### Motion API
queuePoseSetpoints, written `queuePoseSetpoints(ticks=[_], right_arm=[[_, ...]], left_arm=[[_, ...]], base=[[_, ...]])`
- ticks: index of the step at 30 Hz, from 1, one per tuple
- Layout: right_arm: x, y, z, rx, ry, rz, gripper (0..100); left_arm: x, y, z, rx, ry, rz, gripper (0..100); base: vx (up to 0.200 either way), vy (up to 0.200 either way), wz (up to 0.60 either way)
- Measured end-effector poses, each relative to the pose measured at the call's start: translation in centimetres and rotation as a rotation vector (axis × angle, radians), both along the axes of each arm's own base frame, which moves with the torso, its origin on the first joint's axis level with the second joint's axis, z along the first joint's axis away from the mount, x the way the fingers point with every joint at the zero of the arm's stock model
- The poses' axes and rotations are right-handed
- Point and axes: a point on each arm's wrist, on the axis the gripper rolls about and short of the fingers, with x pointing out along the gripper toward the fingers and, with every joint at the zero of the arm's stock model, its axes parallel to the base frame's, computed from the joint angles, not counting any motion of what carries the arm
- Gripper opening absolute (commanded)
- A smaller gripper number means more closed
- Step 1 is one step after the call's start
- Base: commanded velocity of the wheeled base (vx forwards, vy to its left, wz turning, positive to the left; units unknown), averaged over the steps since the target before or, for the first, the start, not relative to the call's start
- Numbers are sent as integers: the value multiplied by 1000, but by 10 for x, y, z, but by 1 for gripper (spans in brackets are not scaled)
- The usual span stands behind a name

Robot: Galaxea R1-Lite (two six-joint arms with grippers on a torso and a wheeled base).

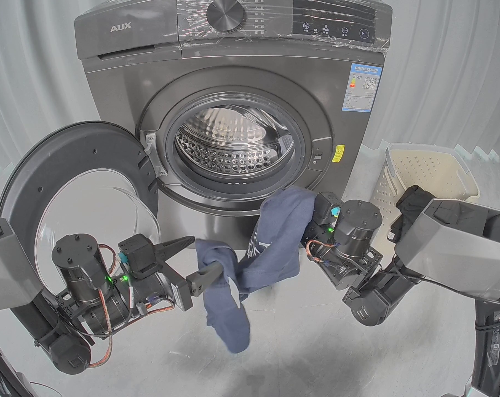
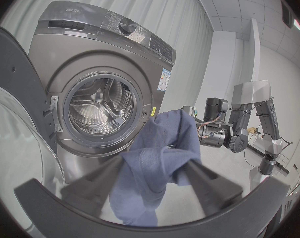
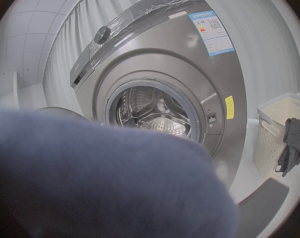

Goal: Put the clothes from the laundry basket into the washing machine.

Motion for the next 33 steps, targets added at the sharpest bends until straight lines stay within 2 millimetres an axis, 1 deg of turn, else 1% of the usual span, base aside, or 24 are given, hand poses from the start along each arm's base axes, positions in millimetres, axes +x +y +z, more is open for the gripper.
queuePoseSetpoints(ticks=[5, 9, 11, 16, 22, 25, 33], right_arm=[[2, -2, 0, 0, -1, -5, 0], [-2, 3, 1, -1, -2, 11, 0], [-6, 9, 1, -1, -2, 27, 0], [-22, 27, 3, 1, -9, 87, 0], [-41, 44, 11, 12, -26, 156, 0], [-54, 54, 16, 23, -37, 196, 0], [-85, 60, 26, 26, -33, 266, 0]], left_arm=[[-2, -1, -2, 6, 8, -7, 100], [-3, -1, -3, 9, 11, -11, 100], [-3, -2, -3, 10, 12, -12, 100], [-2, -3, -7, 19, 24, -13, 100], [0, -3, -14, 32, 45, -12, 100], [1, -4, -18, 40, 59, -11, 100], [9, -5, -28, 54, 84, -2, 100]], base=[[0, 0, 0], [0, 0, 0], [0, 0, 0], [0, 0, 0], [0, 0, 0], [0, 0, 0], [0, 0, 0]])
